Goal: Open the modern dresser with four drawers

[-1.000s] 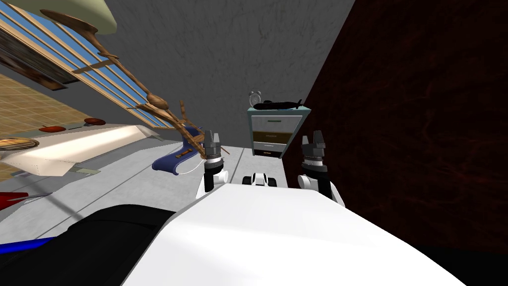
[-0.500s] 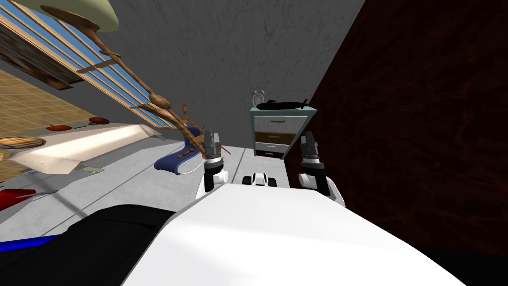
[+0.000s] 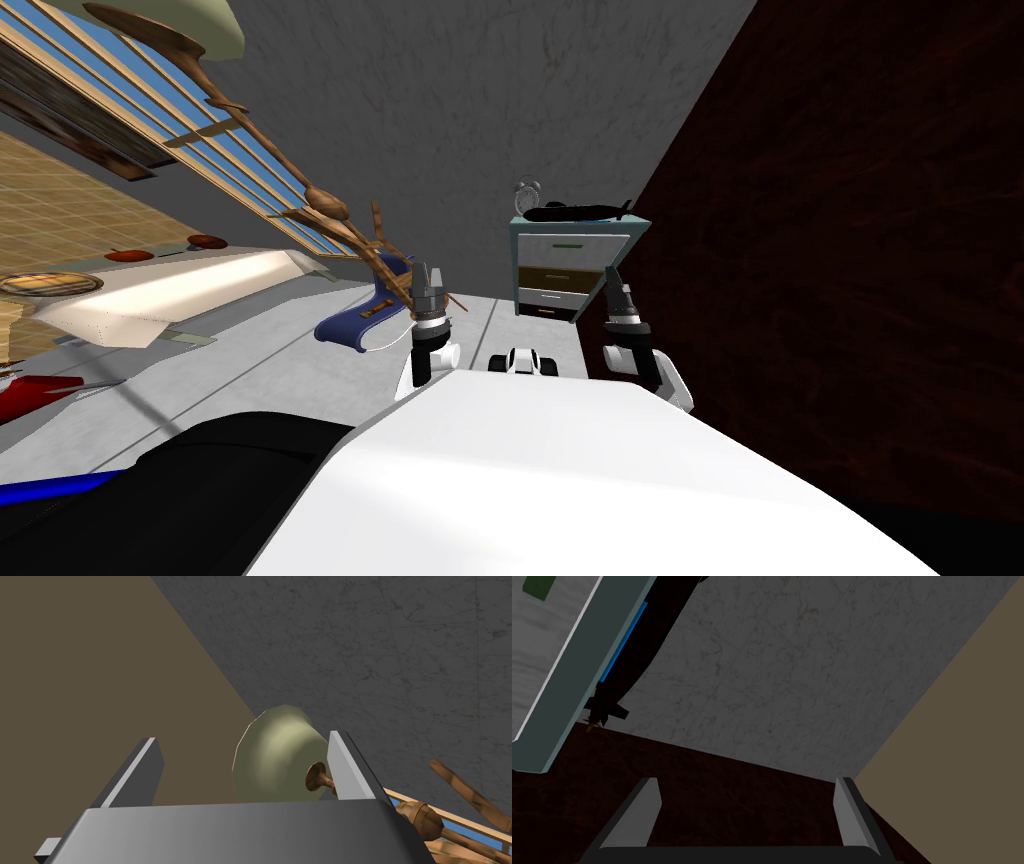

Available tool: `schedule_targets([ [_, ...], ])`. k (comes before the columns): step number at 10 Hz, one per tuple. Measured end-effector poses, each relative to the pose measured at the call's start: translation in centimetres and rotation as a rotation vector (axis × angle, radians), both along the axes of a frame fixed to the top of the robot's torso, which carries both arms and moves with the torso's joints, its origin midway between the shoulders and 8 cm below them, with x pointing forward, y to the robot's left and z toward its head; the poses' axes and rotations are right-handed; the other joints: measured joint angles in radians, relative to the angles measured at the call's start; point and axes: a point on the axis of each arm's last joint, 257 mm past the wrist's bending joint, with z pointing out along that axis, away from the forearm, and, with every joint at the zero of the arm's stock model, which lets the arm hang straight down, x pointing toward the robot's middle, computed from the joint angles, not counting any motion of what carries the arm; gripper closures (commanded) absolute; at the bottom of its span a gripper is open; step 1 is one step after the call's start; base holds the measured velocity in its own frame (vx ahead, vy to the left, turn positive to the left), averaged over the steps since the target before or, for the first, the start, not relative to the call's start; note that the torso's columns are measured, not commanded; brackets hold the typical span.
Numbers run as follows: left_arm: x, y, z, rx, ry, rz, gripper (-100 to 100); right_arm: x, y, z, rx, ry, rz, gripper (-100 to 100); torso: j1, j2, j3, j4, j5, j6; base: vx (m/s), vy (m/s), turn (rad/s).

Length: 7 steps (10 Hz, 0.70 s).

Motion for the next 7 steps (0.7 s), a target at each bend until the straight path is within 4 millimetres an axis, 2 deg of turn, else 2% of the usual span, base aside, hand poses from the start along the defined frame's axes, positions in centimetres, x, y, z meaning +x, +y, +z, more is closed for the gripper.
schedule_targets([
  [7,0.0,0.0,0.0,0.000,0.000,0.000,0,2.9,-1.7,-2.1,-0.264,0.043,-0.147,-100,-0.001,0.000,0.000,0.000,0.000,0.000,0.038,0.063,0.025],
])
